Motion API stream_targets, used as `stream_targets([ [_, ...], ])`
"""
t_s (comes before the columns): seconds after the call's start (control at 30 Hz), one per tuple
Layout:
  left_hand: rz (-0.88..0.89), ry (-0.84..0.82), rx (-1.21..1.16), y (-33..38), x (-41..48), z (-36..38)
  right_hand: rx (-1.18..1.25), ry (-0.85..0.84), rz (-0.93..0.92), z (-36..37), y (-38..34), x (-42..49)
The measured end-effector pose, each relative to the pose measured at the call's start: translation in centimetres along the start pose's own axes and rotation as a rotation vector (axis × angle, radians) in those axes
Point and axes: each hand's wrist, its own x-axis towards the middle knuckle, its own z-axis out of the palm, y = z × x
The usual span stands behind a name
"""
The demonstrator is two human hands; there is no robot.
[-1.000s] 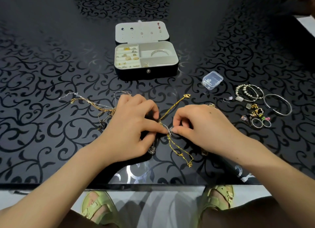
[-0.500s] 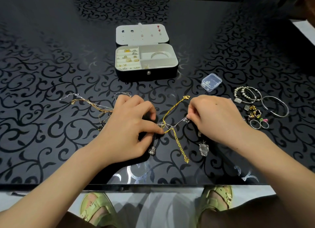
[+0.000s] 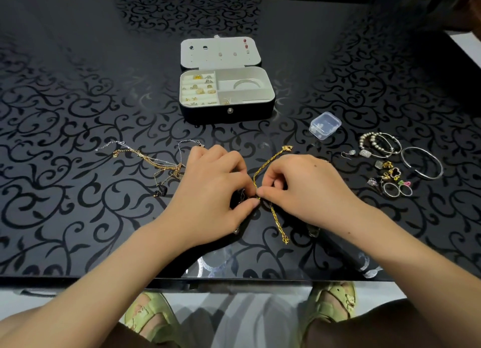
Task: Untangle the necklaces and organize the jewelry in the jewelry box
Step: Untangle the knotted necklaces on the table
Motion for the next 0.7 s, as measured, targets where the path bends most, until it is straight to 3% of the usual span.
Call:
stream_targets([
  [0.3, 0.036, -0.02, 0.121, 0.3, 0.6, 0.3, 0.036, -0.091, 0.09, -0.3, -0.2, 0.5],
  [0.7, 0.145, -0.083, 0.069, -0.6, -0.3, -0.2, -0.037, 0.054, 0.109, -0.5, 1.6, 1.2],
])
